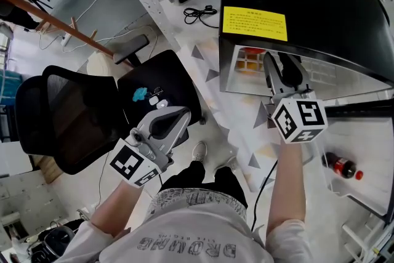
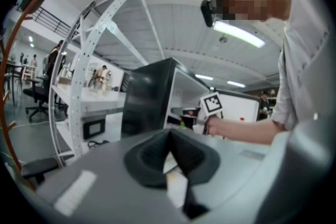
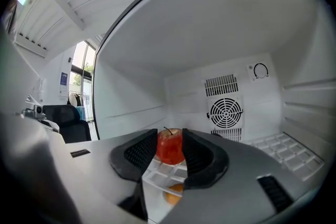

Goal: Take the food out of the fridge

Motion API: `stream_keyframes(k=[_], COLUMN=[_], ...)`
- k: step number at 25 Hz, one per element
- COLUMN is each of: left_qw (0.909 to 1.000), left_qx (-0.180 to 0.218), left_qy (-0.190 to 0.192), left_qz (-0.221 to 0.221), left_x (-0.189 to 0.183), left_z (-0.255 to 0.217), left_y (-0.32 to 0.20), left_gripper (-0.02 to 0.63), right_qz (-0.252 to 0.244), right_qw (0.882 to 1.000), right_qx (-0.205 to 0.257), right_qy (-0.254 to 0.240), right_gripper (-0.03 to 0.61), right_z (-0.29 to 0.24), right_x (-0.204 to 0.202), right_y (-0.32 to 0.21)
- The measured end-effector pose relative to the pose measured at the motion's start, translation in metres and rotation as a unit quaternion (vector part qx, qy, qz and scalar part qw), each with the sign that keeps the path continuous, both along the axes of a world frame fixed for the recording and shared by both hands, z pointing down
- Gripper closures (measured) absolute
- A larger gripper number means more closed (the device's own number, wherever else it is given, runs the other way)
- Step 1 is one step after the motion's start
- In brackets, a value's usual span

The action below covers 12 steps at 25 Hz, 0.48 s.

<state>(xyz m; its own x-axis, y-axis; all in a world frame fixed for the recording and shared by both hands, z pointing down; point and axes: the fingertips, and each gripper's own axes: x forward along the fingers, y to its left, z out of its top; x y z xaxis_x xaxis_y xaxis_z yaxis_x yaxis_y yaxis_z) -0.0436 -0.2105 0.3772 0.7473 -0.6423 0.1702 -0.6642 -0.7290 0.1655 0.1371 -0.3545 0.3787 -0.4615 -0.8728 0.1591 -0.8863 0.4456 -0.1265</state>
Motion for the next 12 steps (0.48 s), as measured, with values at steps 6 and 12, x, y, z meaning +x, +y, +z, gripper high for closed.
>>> stream_keyframes(k=[6,12], left_qw=[1.0000,1.0000], left_qx=[0.001,0.002], left_qy=[-0.004,-0.006], left_qz=[-0.002,-0.007], left_x=[-0.004,-0.009], left_z=[-0.001,0.000], left_y=[0.001,0.003], left_gripper=[0.607,0.607], right_qz=[-0.004,-0.007], right_qw=[1.000,0.999], right_qx=[-0.007,-0.014], right_qy=[0.012,0.030], right_gripper=[0.404,0.338], right_z=[0.006,0.014], right_x=[-0.008,-0.014], right_y=[-0.012,-0.021])
